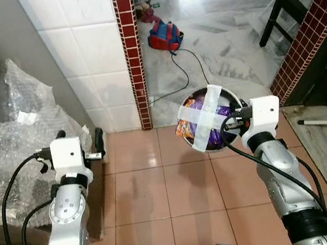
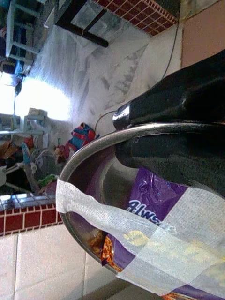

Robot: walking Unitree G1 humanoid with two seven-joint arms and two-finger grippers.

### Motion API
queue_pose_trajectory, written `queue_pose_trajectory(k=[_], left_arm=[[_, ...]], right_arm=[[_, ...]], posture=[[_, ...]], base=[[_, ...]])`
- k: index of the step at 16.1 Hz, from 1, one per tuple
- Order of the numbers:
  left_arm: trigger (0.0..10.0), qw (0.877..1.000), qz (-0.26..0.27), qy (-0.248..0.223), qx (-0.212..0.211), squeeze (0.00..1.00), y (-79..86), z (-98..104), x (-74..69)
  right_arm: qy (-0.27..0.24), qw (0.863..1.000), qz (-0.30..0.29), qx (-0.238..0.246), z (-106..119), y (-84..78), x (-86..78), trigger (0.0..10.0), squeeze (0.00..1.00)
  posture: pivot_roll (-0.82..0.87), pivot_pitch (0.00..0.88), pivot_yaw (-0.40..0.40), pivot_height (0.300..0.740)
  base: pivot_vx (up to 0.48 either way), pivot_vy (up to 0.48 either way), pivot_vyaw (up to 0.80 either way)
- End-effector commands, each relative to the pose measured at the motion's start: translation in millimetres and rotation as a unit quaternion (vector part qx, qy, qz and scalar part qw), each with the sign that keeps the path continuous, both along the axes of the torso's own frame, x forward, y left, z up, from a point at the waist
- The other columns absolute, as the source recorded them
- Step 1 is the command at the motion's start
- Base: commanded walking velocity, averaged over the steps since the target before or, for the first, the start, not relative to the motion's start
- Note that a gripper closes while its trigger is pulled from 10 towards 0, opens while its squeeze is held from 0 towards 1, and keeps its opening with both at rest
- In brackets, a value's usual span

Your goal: Restocking fridge

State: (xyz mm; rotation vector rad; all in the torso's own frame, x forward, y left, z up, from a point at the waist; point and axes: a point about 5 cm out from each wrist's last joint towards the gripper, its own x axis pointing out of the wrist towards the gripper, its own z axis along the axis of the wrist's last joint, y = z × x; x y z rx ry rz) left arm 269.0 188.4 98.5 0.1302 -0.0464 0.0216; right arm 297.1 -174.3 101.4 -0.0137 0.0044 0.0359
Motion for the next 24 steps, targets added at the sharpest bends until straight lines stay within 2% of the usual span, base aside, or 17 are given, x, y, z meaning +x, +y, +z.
queue_pose_trajectory(k=[1, 3, 5, 7, 9, 13, 19, 24], left_arm=[[10.0, 1.000, 0.006, 0.004, -0.001, 0.00, -1.9, -4.5, -7.7], [10.0, 1.000, 0.007, 0.017, -0.004, 0.00, -9.8, -15.6, -19.6], [10.0, 1.000, 0.017, 0.003, 0.007, 0.00, -9.9, -9.8, -20.2], [10.0, 0.999, 0.033, 0.006, -0.005, 0.00, -6.8, -10.3, -21.4], [10.0, 1.000, 0.020, 0.009, -0.013, 0.00, -9.7, -10.7, -20.9], [10.0, 1.000, 0.010, -0.003, 0.001, 0.00, -17.7, -7.0, -22.6], [10.0, 1.000, 0.015, -0.009, 0.007, 0.00, -16.2, -5.8, -21.2], [10.0, 0.999, 0.047, -0.002, -0.002, 0.00, -8.0, -7.6, -26.2]], right_arm=[[-0.018, 1.000, -0.004, 0.000, 6.7, -0.4, 3.5, 10.0, 0.00], [-0.024, 1.000, 0.003, -0.004, 7.8, 4.3, 5.4, 10.0, 0.00], [-0.025, 1.000, 0.003, -0.007, 7.2, 3.9, 7.4, 10.0, 0.00], [-0.023, 0.999, 0.014, -0.025, 5.7, 5.6, 8.3, 10.0, 0.00], [-0.031, 0.999, 0.014, -0.031, 9.0, 6.9, 11.8, 10.0, 0.00], [-0.038, 0.999, 0.016, -0.035, 13.2, 6.8, 18.7, 10.0, 0.00], [-0.040, 0.998, 0.003, -0.041, 12.8, 0.0, 18.8, 10.0, 0.00], [-0.034, 0.999, 0.006, -0.038, 9.0, -0.1, 15.7, 10.0, 0.00]], posture=[[0.09, 0.003, -0.007, 0.740], [0.10, 0.001, -0.009, 0.740], [0.12, 0.018, -0.022, 0.740], [0.12, 0.017, -0.035, 0.740], [0.13, 0.009, -0.042, 0.740], [0.11, 0.000, -0.046, 0.740], [0.10, 0.007, -0.038, 0.740], [0.10, 0.034, -0.039, 0.740]], base=[[0.000, 0.000, 0.00], [0.000, 0.000, 0.00], [0.000, 0.000, 0.00], [0.000, 0.000, 0.40], [0.000, 0.000, 0.80], [0.000, 0.000, 0.80], [0.000, 0.000, 0.75], [0.000, 0.000, 0.46]])
